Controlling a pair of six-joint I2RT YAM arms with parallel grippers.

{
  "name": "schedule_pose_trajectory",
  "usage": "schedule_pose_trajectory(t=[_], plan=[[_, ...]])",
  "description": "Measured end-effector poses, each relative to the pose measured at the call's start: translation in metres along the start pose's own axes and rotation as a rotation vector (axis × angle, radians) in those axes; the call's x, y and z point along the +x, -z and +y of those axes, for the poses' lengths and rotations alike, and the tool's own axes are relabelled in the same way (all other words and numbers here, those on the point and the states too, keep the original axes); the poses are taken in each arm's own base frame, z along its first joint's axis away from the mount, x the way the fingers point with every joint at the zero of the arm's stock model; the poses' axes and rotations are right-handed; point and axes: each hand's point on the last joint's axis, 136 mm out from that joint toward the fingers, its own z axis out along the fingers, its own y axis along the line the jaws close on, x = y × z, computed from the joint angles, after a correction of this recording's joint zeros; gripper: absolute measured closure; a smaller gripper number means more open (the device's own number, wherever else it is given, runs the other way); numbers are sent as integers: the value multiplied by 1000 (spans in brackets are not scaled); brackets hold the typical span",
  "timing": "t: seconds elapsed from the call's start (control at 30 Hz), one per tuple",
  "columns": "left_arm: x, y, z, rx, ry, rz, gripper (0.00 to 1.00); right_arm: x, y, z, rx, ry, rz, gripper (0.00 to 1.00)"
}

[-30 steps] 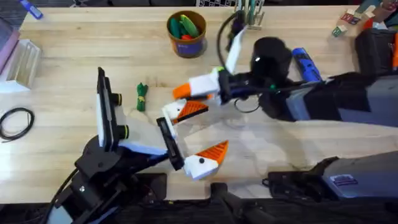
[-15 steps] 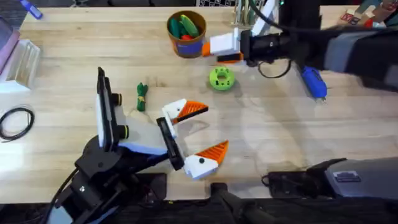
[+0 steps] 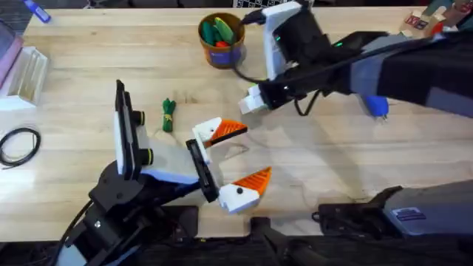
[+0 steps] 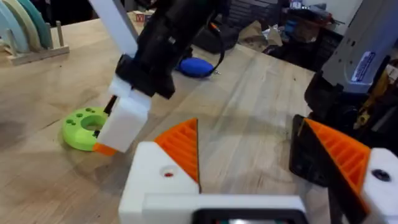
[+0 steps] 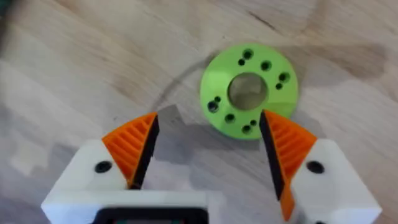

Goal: Pick up the gripper from the table and insert it into the empty holder that is missing its gripper. Then pick up a screw, insert it into the mounting hole, and use the screwdriver to tighten it. Finally, clean up the table by picking up the vegetable and placing it into the bucket.

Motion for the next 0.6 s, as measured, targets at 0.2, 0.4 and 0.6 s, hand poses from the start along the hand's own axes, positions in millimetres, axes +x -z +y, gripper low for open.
schedule_pose_trajectory(t=[0.2,0.4,0.6], plan=[[0,0,0,0,0,0,12,-10,-9,-5,74,38,-38,116],[0,0,1,-4,0,-1,13,-11,-9,-10,100,43,-45,329],[0,0,1,-4,0,-1,13,-8,-15,-11,106,48,-28,465]])
